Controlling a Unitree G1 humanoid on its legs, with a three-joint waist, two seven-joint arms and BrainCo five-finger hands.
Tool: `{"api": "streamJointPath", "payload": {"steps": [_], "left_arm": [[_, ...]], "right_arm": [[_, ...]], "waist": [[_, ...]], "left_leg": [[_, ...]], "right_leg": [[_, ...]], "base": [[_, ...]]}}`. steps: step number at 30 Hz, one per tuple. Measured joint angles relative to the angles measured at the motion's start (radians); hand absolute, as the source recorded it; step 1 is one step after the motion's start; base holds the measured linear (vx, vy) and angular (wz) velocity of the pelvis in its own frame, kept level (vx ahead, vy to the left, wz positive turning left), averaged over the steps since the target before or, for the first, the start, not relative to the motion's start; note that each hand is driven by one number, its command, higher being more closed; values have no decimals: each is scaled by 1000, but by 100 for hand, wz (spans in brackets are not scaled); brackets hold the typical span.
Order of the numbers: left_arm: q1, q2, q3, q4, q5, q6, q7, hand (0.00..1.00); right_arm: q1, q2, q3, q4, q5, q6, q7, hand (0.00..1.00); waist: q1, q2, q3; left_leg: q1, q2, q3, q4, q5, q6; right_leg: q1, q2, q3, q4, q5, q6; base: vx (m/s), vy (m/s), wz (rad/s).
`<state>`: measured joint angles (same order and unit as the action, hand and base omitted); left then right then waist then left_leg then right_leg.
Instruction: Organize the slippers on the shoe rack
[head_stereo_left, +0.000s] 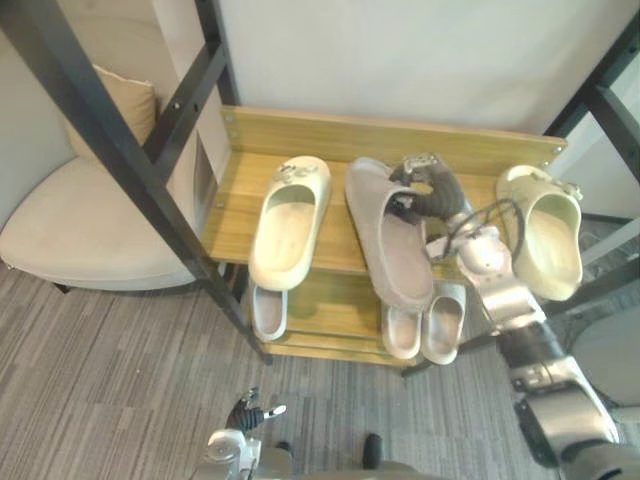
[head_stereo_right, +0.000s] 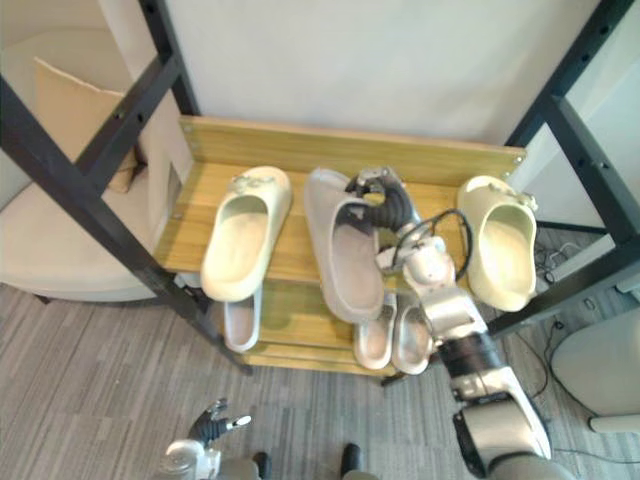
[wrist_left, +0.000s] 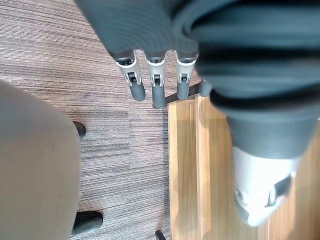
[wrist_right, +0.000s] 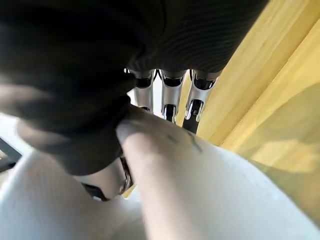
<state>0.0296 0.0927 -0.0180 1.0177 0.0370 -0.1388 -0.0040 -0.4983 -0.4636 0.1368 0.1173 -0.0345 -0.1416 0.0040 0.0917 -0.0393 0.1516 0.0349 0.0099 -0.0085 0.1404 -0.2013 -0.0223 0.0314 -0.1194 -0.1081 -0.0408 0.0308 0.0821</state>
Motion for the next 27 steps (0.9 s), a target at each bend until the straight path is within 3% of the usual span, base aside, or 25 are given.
{"api": "streamJointPath", "payload": {"steps": [3,6,10,20,27], "left_arm": [[5,3,3,8,1,-1,-1,0],[12,4,12,15,1,-1,-2,0],[15,4,12,16,2,-1,-3,0],[31,3,9,46,2,-4,-25,0],[29,10,-33,73,2,-10,-41,0]], "right_arm": [[24,0,-24,-97,16,-7,9,100],[64,0,-65,-249,60,-49,24,100],[129,2,-93,-374,102,-84,44,100],[369,60,-89,-538,212,-110,156,100],[568,67,73,-538,242,-109,258,100]], "waist": [[-16,-1,-2],[-37,-3,-11],[-38,-3,-18],[-57,3,-70],[-70,14,-89]], "left_leg": [[6,0,1,0,0,0],[7,0,2,1,0,0],[11,1,11,2,0,0],[37,1,29,3,4,3],[60,1,28,-19,18,3]], "right_leg": [[3,-1,4,1,0,0],[2,-1,6,1,0,0],[2,-1,13,2,0,0],[9,-1,30,22,-2,1],[18,-8,37,56,-24,0]], "base": [[-30,-15,-3],[-46,-24,-3],[-62,-33,-6],[-62,-23,-7],[-82,-24,0]]}}
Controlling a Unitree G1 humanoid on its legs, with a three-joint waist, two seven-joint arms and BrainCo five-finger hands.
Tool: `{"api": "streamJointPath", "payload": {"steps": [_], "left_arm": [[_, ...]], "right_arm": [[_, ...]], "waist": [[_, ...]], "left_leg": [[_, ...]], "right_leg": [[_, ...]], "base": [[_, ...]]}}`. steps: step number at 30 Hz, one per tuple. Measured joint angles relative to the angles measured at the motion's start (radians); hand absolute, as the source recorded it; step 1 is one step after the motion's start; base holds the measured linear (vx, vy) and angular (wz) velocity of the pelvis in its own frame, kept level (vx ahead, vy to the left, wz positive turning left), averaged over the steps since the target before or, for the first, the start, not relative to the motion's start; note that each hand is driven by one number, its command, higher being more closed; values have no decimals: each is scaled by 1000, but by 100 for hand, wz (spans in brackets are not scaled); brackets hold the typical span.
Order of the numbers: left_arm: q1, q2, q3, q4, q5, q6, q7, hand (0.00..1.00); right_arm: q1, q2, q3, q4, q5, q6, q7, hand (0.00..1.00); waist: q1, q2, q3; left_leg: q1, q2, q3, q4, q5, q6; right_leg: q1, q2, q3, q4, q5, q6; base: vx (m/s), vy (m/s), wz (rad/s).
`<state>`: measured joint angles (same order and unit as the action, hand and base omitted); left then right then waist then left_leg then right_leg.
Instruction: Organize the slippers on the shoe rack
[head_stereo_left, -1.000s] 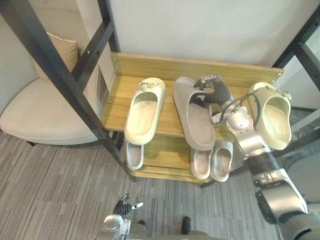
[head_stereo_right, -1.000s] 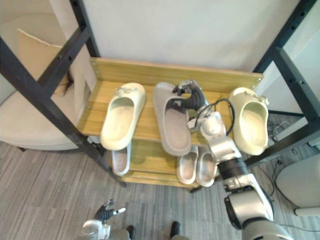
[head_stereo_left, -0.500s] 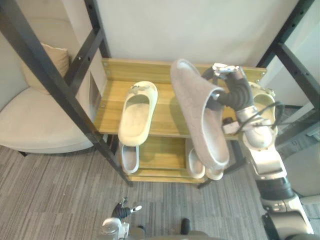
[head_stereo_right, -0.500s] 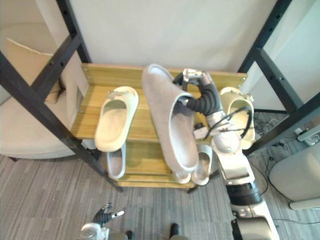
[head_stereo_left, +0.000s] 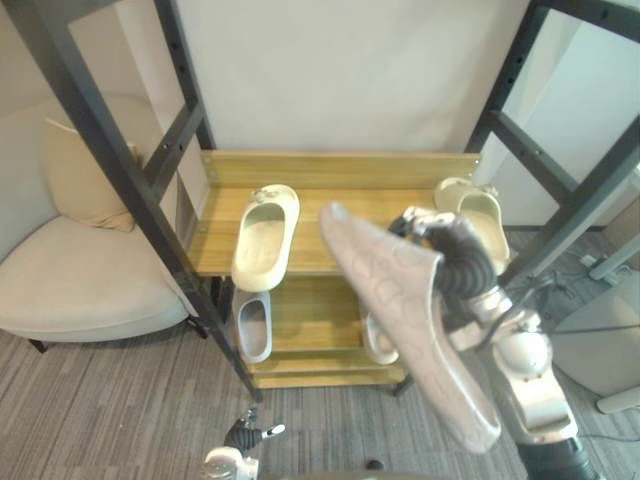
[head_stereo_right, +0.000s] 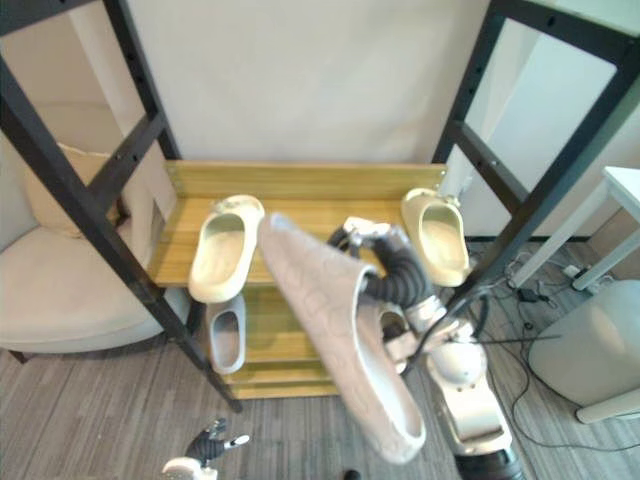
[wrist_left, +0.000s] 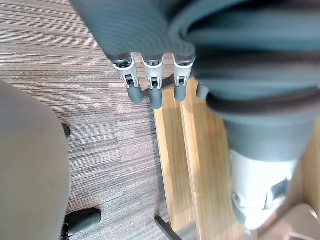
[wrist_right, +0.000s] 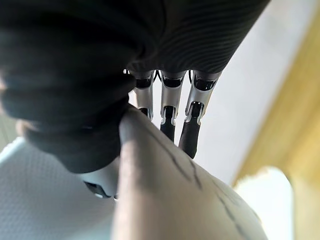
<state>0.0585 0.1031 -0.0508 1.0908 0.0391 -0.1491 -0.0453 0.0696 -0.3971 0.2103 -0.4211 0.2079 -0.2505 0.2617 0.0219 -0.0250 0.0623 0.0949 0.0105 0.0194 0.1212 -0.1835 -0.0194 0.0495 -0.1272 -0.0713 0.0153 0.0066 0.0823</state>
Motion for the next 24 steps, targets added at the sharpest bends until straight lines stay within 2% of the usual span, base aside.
{"api": "streamJointPath", "payload": {"steps": [4,7,8,10,11,13,14,15,19,24], "left_arm": [[-13,3,-27,2,0,-2,-3,0],[-66,1,-37,2,-3,-13,-3,0],[-73,1,-37,1,-3,-14,-3,0],[-137,1,-45,0,-12,-17,-1,0],[-145,1,-45,-1,-17,-18,0,0],[-176,1,-44,-10,-44,-21,0,0],[-197,1,-43,-31,-59,-24,2,0],[-199,1,-43,-31,-62,-24,2,0],[-250,-17,17,-80,-86,-36,7,0],[-288,-38,93,-161,-112,-40,20,0]], "right_arm": [[24,-18,69,5,0,3,22,100],[-15,-66,117,33,-11,5,34,100],[-25,-68,123,46,-12,4,35,100],[-118,-82,154,136,-22,17,28,100],[-128,-82,155,145,-27,20,26,100],[-177,-84,156,180,-62,31,4,100],[-217,-81,158,187,-93,31,-18,100],[-221,-81,158,188,-93,31,-20,100],[-344,-48,153,251,-172,31,-117,100],[-430,5,128,251,-257,31,-215,100]], "waist": [[-3,13,16],[-3,47,119],[-3,49,128],[-3,64,205],[-2,66,214],[3,78,258],[13,78,276],[13,78,277],[21,80,327],[38,77,365]], "left_leg": [[-61,-1,-8,67,-17,-3],[-199,-1,-41,267,-72,-7],[-219,-1,-43,288,-78,-8],[-357,-4,-66,428,-107,-15],[-372,-5,-69,442,-110,-16],[-455,-5,-93,528,-135,-26],[-542,-4,-100,602,-156,-29],[-551,-3,-101,609,-158,-30],[-734,1,-115,779,-192,-55],[-902,2,-134,939,-232,-59]], "right_leg": [[-76,-5,1,106,-47,-5],[-185,-15,-23,282,-103,-3],[-202,-16,-24,304,-109,-2],[-333,-27,-39,445,-151,-8],[-349,-28,-40,461,-155,-9],[-420,-32,-57,540,-189,-16],[-510,-36,-58,626,-221,-18],[-518,-36,-58,633,-223,-20],[-709,-49,-56,819,-271,-29],[-873,-59,-58,985,-319,-46]], "base": [[-79,-17,7],[-144,-18,32],[-236,-19,29],[-236,-19,31],[-221,-32,32],[-213,-43,23],[-161,-32,10],[-203,-59,10],[-146,-62,3],[-105,-36,5]]}}
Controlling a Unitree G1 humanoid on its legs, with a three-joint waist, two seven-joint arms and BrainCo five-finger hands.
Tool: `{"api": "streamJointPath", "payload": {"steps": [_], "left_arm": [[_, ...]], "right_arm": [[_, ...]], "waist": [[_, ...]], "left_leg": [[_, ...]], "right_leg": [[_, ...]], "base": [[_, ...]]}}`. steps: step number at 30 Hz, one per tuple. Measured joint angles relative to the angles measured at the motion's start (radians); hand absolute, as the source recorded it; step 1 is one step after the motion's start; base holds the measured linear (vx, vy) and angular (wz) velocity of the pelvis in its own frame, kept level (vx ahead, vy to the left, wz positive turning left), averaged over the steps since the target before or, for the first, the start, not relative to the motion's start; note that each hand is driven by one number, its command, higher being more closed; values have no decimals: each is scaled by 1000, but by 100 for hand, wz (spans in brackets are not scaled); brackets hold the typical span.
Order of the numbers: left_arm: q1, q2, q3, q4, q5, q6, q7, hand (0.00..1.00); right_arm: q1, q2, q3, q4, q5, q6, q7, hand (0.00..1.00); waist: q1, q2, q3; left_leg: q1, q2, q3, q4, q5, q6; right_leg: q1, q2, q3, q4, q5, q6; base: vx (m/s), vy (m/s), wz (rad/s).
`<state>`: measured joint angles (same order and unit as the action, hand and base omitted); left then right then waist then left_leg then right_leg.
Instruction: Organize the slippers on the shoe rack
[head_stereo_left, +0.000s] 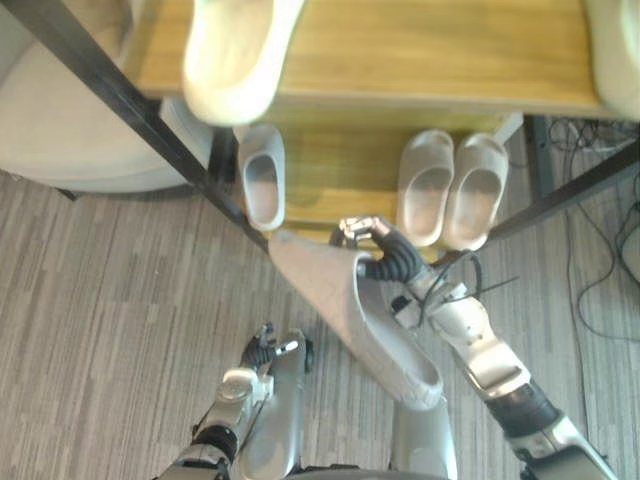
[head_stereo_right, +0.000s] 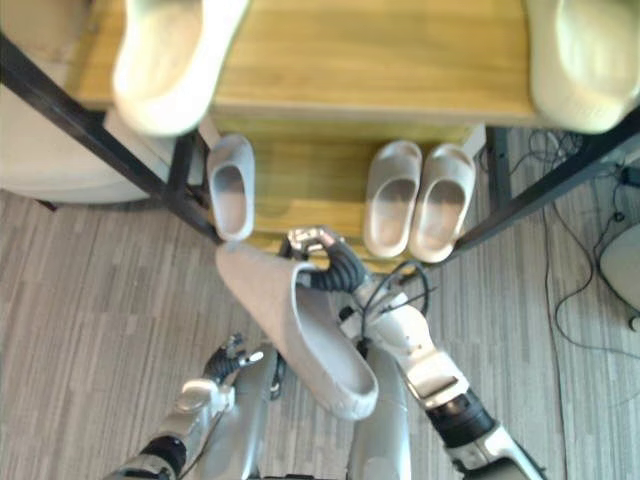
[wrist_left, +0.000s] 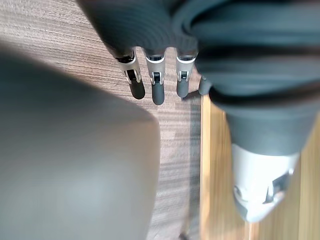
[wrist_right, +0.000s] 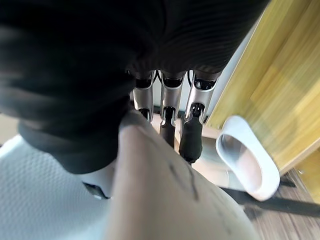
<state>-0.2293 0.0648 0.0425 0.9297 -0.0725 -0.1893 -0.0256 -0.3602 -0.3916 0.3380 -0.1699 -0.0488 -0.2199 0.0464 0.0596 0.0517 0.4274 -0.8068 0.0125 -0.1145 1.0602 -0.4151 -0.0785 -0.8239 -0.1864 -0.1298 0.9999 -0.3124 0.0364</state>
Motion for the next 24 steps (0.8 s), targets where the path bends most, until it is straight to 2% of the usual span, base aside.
{"api": "streamJointPath", "payload": {"steps": [1,4,7,9,10,12,14,16,17,24], "left_arm": [[15,-17,2,-49,-12,-5,-21,0],[52,-51,25,-145,-19,-15,-26,0],[90,-73,39,-233,-27,-31,-27,0],[43,-78,92,-212,-28,-29,29,0],[-1,-50,112,-180,-25,-22,65,0],[-24,-12,116,-140,-17,0,86,0],[-24,3,118,-97,-9,30,102,0],[-18,4,118,-78,-8,44,115,0],[-7,1,117,-79,-8,44,120,0],[6,-4,115,-86,-8,41,137,0]], "right_arm": [[-4,5,-22,1,-29,0,-28,100],[-48,14,-56,40,-97,5,-97,100],[-107,37,-100,77,-168,11,-165,100],[-158,36,-109,96,-202,21,-203,100],[-205,38,-125,127,-230,29,-227,100],[-256,38,-152,164,-251,47,-257,100],[-299,36,-200,211,-268,70,-291,100],[-338,35,-231,265,-272,91,-327,100],[-372,35,-247,293,-305,108,-347,100],[-502,-2,-260,424,-322,132,-407,100]], "waist": [[18,12,3],[58,22,4],[78,27,1],[75,17,4],[77,-5,15],[81,-30,29],[81,-32,30],[95,-37,33],[103,-37,33],[113,-38,30]], "left_leg": [[-35,-1,-7,45,-17,-2],[-111,-4,-17,118,-42,-10],[-176,-6,-32,153,-48,-19],[-226,2,-34,166,-42,-26],[-261,12,-36,189,-36,-38],[-303,12,-45,222,-34,-52],[-345,11,-54,253,-36,-55],[-355,10,-54,258,-36,-56],[-359,11,-56,258,-35,-57],[-395,13,-62,252,-33,-60]], "right_leg": [[-33,-3,-2,46,-18,-1],[-100,-9,-1,124,-51,-2],[-160,-15,-9,168,-65,-8],[-204,-26,-21,193,-74,-11],[-240,-30,-28,227,-85,-18],[-281,-33,-34,266,-99,-29],[-312,-38,-45,295,-109,-36],[-323,-43,-47,306,-116,-36],[-325,-43,-49,307,-121,-37],[-358,-48,-60,313,-122,-39]], "base": [[-117,-31,9],[-89,-31,8],[-58,-33,13],[-30,-60,27],[-31,-83,25],[-24,-67,14],[-2,-27,16],[2,-18,9],[-6,-18,3],[-11,-9,3]]}}
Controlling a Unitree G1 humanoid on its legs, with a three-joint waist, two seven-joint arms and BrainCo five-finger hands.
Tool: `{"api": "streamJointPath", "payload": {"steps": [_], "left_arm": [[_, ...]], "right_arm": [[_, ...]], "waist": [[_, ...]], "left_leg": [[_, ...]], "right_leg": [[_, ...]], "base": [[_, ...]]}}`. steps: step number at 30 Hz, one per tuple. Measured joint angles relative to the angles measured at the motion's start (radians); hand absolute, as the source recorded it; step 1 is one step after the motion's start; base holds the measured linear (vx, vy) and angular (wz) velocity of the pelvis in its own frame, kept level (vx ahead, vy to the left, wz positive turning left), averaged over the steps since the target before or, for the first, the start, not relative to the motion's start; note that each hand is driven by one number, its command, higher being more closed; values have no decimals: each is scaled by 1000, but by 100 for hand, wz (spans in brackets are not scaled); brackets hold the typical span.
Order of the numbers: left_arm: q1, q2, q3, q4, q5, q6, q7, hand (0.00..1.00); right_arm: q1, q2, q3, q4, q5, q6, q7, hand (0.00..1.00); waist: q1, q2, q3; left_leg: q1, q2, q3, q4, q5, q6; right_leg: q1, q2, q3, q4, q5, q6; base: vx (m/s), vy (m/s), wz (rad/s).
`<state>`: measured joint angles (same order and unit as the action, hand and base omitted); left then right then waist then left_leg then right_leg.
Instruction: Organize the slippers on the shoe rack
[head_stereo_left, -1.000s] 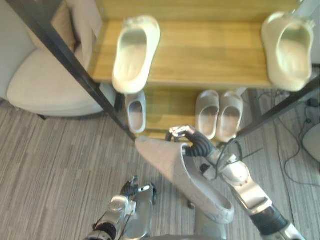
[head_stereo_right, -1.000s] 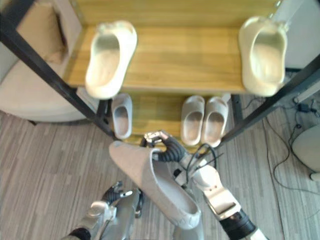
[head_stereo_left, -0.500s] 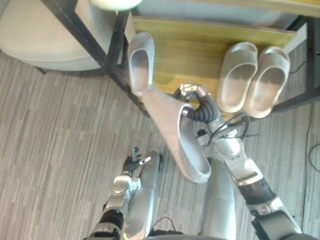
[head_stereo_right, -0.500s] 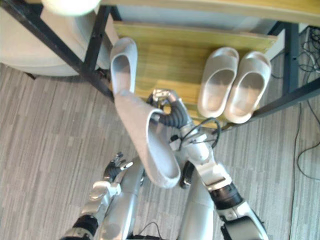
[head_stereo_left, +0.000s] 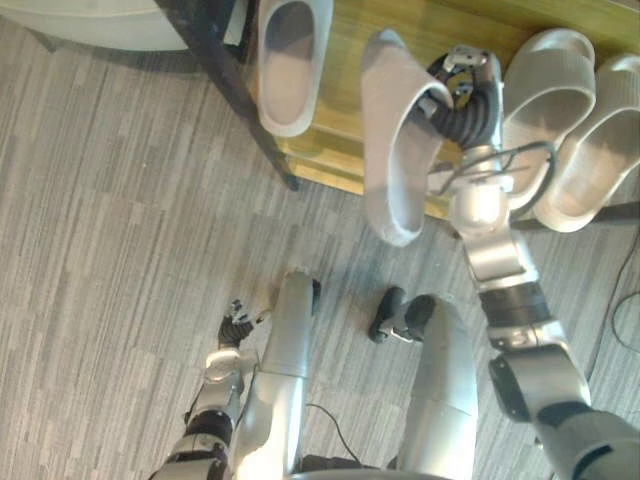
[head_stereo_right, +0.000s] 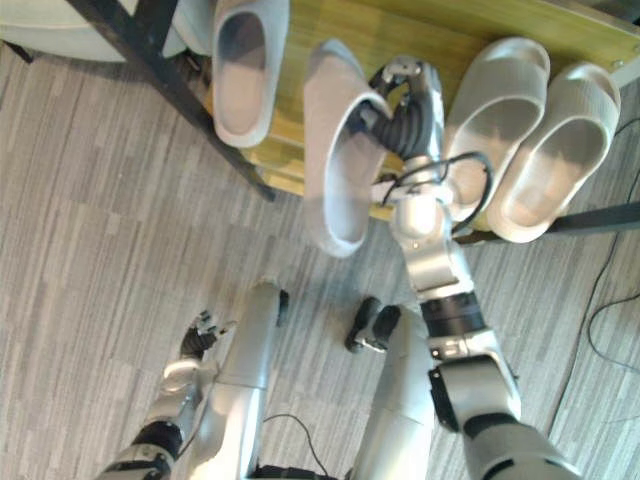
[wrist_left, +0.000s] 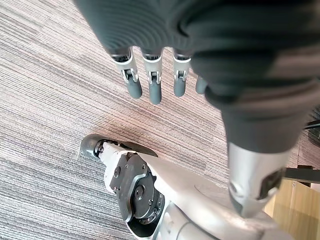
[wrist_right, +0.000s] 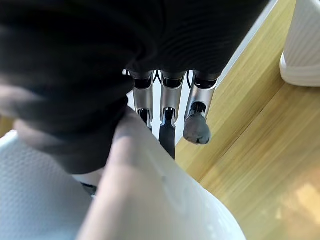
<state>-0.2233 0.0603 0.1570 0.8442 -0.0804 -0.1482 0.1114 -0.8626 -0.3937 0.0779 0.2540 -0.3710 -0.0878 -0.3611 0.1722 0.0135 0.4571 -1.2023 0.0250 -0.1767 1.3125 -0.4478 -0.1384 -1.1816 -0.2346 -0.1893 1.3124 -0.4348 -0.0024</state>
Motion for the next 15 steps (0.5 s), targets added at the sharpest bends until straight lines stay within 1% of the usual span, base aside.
{"api": "streamJointPath", "payload": {"steps": [2,6,8,12,13,15], "left_arm": [[0,0,-2,0,-1,0,2,0],[-1,-4,-8,-2,-1,-1,20,0],[-1,-5,-11,-1,-2,-1,21,0],[-1,-6,-25,-6,-4,-9,25,0],[-1,-6,-33,-6,-6,-13,34,0],[1,-9,-41,1,-12,-13,43,0]], "right_arm": [[-51,-4,-5,57,-22,14,-8,100],[-132,-5,-34,163,-22,42,-26,100],[-162,-14,-37,184,-22,52,-47,100],[-230,-23,-37,270,-22,64,-60,100],[-240,-23,-37,287,-22,71,-70,0],[-246,-22,-39,315,-22,76,-89,0]], "waist": [[3,-1,-1],[19,2,-3],[27,5,-12],[38,5,-12],[43,5,-16],[47,8,-38]], "left_leg": [[-16,-1,0,3,6,-12],[-32,10,-1,18,7,-14],[-47,17,-2,19,8,-15],[-58,11,-9,19,14,-26],[-63,10,-16,19,15,-27],[-82,2,-36,17,18,-32]], "right_leg": [[-20,-1,1,9,-2,-5],[-30,-2,-9,29,-8,-28],[-43,-2,-17,32,-13,-24],[-53,-12,-24,46,-23,-34],[-55,-13,-30,47,-25,-37],[-63,-19,-51,50,-30,-45]], "base": [[0,0,0],[25,-29,5],[6,-15,2],[-10,-21,8],[-12,-37,11],[-2,-35,20]]}}
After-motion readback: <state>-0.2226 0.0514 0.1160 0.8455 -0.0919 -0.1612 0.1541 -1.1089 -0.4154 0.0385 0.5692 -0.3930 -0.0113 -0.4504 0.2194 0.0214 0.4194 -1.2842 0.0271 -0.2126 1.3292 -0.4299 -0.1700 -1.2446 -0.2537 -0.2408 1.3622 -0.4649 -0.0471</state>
